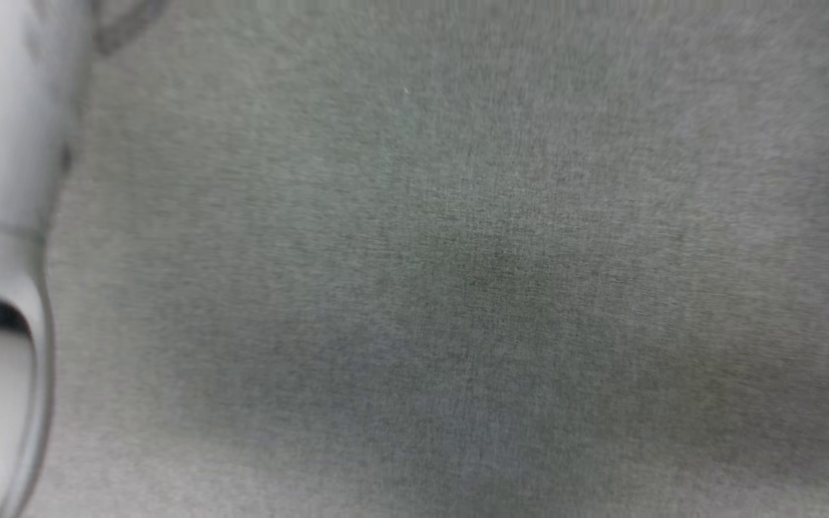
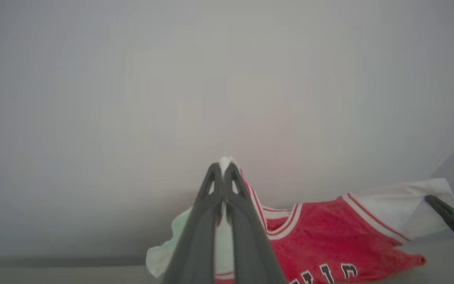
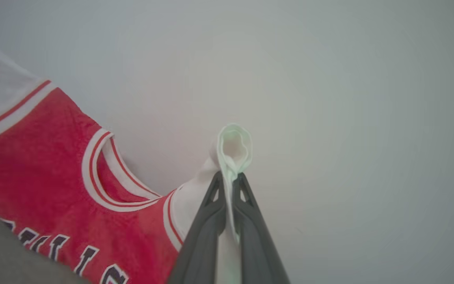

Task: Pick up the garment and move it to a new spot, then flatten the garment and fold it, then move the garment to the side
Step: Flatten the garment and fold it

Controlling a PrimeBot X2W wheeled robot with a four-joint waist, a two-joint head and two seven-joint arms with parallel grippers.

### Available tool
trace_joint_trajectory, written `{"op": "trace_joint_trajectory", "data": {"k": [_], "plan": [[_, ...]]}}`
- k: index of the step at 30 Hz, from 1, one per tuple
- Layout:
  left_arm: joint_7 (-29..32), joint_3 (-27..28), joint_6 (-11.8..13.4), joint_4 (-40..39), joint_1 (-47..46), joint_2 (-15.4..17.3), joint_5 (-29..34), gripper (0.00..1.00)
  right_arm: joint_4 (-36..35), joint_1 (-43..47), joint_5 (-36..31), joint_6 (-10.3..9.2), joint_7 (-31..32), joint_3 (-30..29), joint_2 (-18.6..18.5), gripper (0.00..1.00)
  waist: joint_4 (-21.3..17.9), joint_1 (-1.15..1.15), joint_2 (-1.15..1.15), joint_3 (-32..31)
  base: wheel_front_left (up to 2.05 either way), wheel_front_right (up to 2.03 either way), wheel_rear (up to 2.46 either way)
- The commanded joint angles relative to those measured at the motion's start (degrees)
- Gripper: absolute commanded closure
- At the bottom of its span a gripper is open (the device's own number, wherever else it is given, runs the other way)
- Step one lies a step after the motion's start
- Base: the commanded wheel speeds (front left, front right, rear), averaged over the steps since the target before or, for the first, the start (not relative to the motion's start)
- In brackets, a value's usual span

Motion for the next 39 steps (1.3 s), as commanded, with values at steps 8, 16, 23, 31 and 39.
{"op": "trace_joint_trajectory", "data": {"k": [8, 16, 23, 31, 39], "plan": [[4.48, -6.89, -0.15, -10.14, 21.94, 7.11, -7.55, 1.0, -6.57, 20.9, 20.74, -0.06, 0.77, 12.7, -9.5, 1.0, -0.42, 0.0, 0.0, -21.21, 0.0, 0.0, 0.0], [3.75, -11.09, 0.77, -22.24, 46.15, 15.81, -10.74, 1.0, -21.76, 46.54, 31.85, -0.06, 2.69, 16.27, -18.87, 1.0, -1.16, 0.0, 0.0, -32.04, 0.0, 0.0, 0.0], [4.27, -13.23, 7.08, -37.17, 65.89, 23.08, -14.33, 1.0, -33.22, 67.96, 31.35, -0.06, 4.14, 11.63, -22.76, 1.0, -1.45, 0.0, 0.0, -37.65, 0.0, 0.0, 0.0], [2.63, -14.72, 15.47, -53.19, 82.64, 30.28, -17.83, 1.0, -46.14, 88.8, 25.68, -0.06, 8.45, 5.71, -24.38, 1.0, -1.63, 0.0, 0.0, -39.82, 0.0, 0.0, 0.0], [0.15, -15.48, 18.58, -55.34, 90.7, 31.46, -19.72, 1.0, -53.12, 101.65, 21.64, -0.06, 10.85, -2.74, -20.87, 1.0, -1.41, 0.0, 0.0, -39.97, 0.0, 0.0, 0.0]]}}
